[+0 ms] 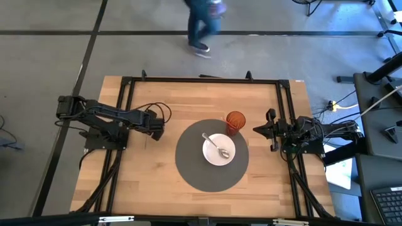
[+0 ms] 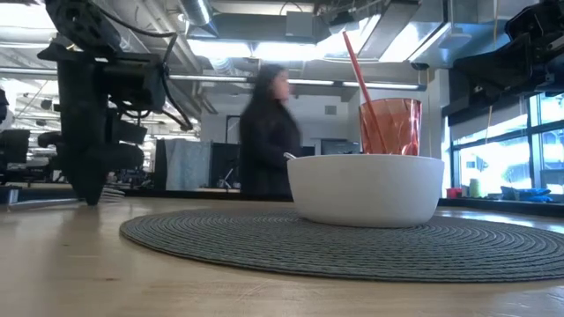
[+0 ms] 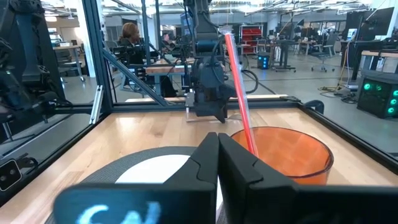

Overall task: Pick & Place Utensil
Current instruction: Put the silver fork into the white bowl on the gray mat

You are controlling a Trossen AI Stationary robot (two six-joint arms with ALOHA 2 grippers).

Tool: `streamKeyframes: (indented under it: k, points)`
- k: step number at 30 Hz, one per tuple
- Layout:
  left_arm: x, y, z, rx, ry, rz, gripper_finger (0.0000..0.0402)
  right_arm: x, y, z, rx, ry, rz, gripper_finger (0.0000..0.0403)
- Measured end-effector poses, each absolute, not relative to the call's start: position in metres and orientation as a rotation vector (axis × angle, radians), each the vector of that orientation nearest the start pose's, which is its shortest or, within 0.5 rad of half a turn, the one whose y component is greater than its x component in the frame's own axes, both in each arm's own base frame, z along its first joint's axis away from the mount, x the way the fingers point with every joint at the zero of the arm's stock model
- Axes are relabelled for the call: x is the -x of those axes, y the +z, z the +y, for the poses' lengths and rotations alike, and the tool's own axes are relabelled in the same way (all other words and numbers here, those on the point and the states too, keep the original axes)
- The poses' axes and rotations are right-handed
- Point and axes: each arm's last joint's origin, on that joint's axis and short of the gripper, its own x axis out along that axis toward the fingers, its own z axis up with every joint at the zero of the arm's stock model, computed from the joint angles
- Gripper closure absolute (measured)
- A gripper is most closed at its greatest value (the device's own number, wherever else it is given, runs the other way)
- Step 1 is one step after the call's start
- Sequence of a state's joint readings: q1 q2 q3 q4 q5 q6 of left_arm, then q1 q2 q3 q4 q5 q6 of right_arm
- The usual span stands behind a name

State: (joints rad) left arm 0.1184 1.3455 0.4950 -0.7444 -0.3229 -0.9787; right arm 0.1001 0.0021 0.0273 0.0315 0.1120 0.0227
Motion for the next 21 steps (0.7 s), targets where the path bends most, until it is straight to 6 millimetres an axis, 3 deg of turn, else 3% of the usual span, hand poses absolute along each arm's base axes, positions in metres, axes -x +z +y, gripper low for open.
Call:
streamKeyframes:
  k: [6,13,21]
  points:
    - [-0.167,0.122,0.024,0.486,0.99,1.292,0.0388,-0.096,0.176,0.006,-0.029,-0.011,-0.056,0.0397]
    - [-0.181,0.131,0.009,0.387,0.88,1.261,0.0396,-0.096,0.176,0.006,-0.029,-0.011,-0.056,0.0397]
    - [-0.211,0.164,-0.02,0.242,0.704,1.131,0.0397,-0.096,0.176,0.006,-0.029,-0.011,-0.056,0.0397]
